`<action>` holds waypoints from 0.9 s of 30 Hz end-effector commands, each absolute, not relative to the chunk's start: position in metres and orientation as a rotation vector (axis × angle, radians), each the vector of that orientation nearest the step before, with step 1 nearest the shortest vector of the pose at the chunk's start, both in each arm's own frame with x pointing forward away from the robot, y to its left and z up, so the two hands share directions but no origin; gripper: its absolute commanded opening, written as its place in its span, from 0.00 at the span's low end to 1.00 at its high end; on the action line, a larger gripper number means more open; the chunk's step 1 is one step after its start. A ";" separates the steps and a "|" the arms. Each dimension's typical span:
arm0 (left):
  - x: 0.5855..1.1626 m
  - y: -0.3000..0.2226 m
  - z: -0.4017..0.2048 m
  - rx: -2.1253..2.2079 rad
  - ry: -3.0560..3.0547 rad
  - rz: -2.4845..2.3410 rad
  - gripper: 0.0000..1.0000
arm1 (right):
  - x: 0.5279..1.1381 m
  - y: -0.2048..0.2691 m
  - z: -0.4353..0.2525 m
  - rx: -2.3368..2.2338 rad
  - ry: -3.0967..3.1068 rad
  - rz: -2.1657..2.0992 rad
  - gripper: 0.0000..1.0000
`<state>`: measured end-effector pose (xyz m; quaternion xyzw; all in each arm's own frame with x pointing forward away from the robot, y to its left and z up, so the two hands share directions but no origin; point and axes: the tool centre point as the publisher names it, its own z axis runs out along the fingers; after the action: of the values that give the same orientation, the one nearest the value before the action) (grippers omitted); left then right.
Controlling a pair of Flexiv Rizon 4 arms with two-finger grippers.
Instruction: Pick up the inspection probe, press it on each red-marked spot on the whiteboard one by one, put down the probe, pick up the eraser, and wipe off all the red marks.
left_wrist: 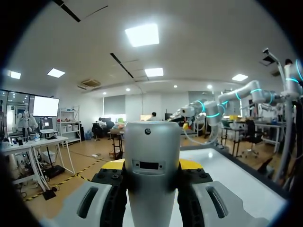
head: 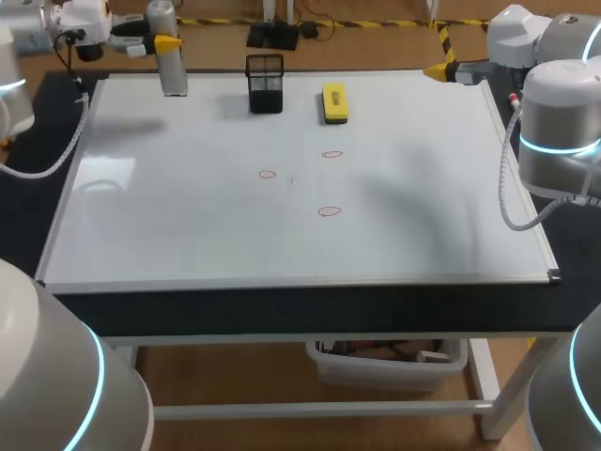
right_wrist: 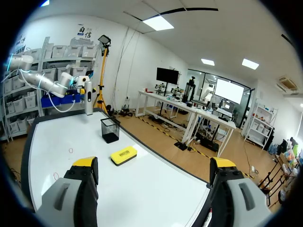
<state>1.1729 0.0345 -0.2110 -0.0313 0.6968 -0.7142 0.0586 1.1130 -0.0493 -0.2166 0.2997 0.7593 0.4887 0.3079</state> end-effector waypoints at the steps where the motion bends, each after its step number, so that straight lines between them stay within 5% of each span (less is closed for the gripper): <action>1: 1.163 0.034 -0.208 -0.196 2.068 -2.106 0.00 | 1.113 -0.049 -0.216 0.793 2.010 1.290 1.00; 27: 1.164 0.035 -0.206 -0.204 2.058 -2.112 0.00 | 1.113 -0.049 -0.216 0.793 2.010 1.290 1.00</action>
<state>1.1697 0.0377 -0.2105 -0.0501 0.6928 -0.7156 0.0735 1.1130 -0.0494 -0.2166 0.2998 0.7593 0.4886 0.3079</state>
